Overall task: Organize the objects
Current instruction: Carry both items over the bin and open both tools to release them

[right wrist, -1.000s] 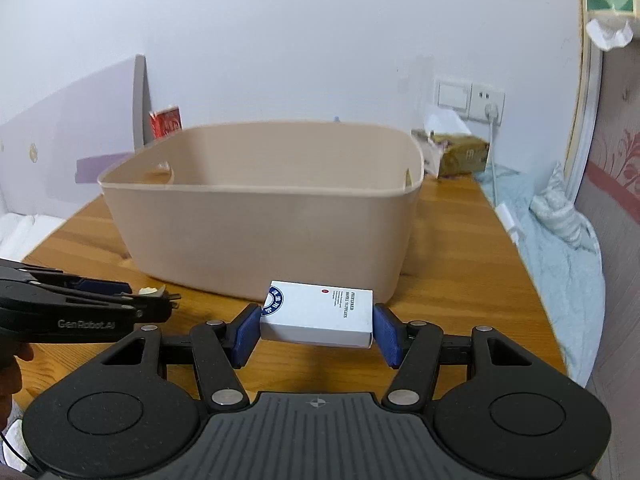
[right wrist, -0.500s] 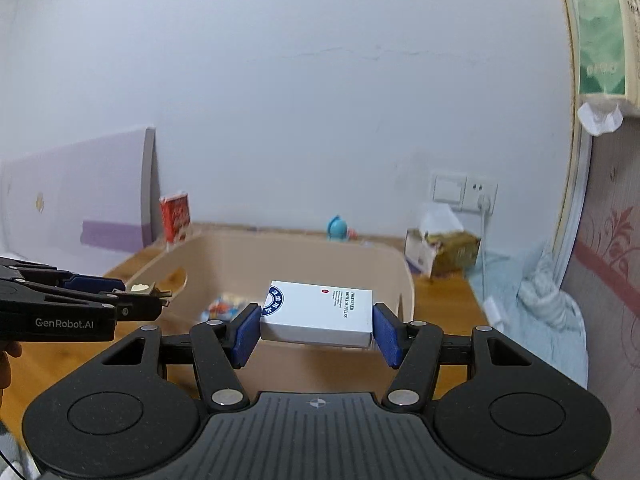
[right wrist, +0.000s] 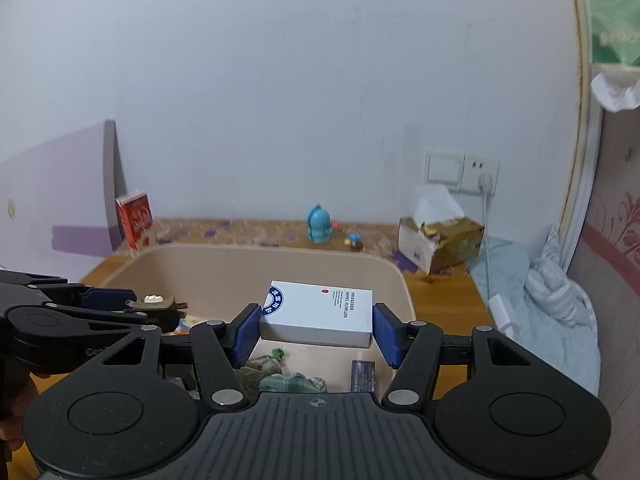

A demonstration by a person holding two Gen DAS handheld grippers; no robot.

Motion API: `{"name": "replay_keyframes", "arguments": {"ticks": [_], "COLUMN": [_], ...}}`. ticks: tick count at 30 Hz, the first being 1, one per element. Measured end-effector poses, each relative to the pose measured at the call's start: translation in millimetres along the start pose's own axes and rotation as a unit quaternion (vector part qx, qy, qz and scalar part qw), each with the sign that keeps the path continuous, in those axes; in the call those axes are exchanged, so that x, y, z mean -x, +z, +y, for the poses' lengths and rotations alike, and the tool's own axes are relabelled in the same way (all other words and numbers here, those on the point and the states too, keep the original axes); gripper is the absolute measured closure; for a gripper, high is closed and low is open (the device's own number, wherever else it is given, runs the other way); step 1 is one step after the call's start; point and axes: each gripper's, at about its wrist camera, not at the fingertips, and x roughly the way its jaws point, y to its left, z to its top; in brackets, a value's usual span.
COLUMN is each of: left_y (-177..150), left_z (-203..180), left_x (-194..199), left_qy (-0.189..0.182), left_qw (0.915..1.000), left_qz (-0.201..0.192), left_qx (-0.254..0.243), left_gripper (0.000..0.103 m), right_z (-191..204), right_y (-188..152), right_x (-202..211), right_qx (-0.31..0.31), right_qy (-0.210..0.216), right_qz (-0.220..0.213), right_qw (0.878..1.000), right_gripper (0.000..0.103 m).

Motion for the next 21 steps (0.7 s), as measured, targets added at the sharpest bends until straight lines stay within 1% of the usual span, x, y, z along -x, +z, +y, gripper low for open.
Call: {"name": "replay_keyframes", "arguments": {"ticks": [6,8,10,11,12,14,15,16,19,21], "left_y": [-6,-9,-11,-11,-11,-10,-10,-9,-6,-5], "left_z": [-2,-3,-3,-3,-2,-1,0,1,0,0], "left_x": [-36,-42,-45,-45,-44,-42,-40,-38,-33,-28], "left_qy": [-0.024,-0.022,-0.021,-0.021,-0.02,-0.019,-0.021,-0.023,-0.023,-0.018], "left_qw": [0.9977,0.997,0.9966,0.9965,0.9966,0.9964,0.9963,0.9965,0.997,0.9974], "left_qz": [0.063,0.074,0.08,0.08,0.08,0.082,0.083,0.08,0.074,0.069], "left_qx": [-0.003,-0.006,-0.008,-0.009,-0.007,-0.004,-0.002,-0.001,-0.006,-0.007], "left_gripper": [0.054,0.054,0.053,0.054,0.053,0.043,0.035,0.029,0.023,0.022], "right_z": [1,-1,-1,-2,-2,-2,-2,-1,3,4], "right_y": [-8,-14,-15,-16,-17,-17,-17,-16,-13,-11], "right_x": [-36,-50,-53,-54,-54,-51,-49,-47,-39,-33], "right_qx": [0.01,0.006,0.007,0.006,0.006,0.006,0.007,0.01,0.018,0.015], "right_qy": [-0.001,0.003,0.002,-0.001,-0.002,0.0,-0.001,-0.004,-0.01,-0.012], "right_qz": [0.056,0.082,0.088,0.091,0.092,0.091,0.091,0.089,0.081,0.075], "right_qw": [0.998,0.997,0.996,0.996,0.996,0.996,0.996,0.996,0.997,0.997], "right_gripper": [0.045,0.045,0.044,0.037,0.037,0.034,0.033,0.031,0.023,0.019]}}
